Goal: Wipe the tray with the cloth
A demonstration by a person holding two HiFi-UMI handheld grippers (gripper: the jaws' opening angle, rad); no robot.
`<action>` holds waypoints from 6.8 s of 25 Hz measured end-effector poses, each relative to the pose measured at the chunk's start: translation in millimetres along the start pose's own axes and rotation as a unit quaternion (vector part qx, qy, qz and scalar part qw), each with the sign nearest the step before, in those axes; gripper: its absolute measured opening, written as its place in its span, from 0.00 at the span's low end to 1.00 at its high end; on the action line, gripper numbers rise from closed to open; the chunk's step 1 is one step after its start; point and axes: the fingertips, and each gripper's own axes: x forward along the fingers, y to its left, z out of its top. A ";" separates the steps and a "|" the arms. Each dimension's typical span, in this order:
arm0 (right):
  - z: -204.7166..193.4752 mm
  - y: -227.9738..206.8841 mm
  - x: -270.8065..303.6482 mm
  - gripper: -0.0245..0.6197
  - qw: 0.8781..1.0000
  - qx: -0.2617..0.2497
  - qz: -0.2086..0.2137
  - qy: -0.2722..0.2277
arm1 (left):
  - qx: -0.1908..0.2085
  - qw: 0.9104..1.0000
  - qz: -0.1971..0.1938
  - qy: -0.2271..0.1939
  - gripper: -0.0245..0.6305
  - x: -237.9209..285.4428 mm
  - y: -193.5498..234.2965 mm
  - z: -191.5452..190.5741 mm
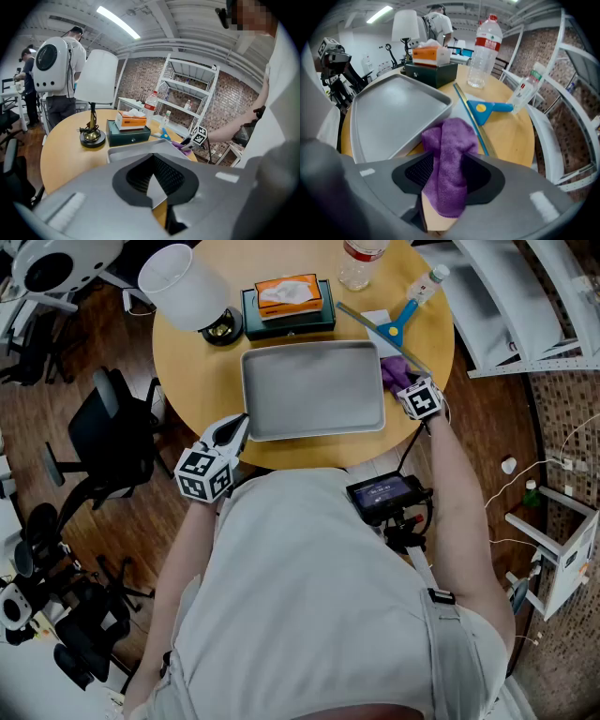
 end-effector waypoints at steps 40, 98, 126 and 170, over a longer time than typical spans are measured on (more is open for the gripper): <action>81.6 79.0 13.0 0.15 0.930 -0.362 0.054 -0.025 | -0.030 0.999 0.019 -0.016 0.04 -11.0 15.9 -7.0; 177.1 101.8 56.3 0.14 0.917 -0.392 0.057 -0.050 | -0.086 0.994 0.060 -0.009 0.04 -23.1 38.8 -45.1; 84.9 263.3 7.4 0.15 0.878 -0.417 0.230 -0.042 | -0.064 0.997 0.030 -0.015 0.04 -26.0 32.1 -43.1; 260.5 230.8 80.4 0.15 0.888 -0.428 0.158 -0.054 | -0.125 0.987 0.094 -0.020 0.04 -57.0 58.6 -76.1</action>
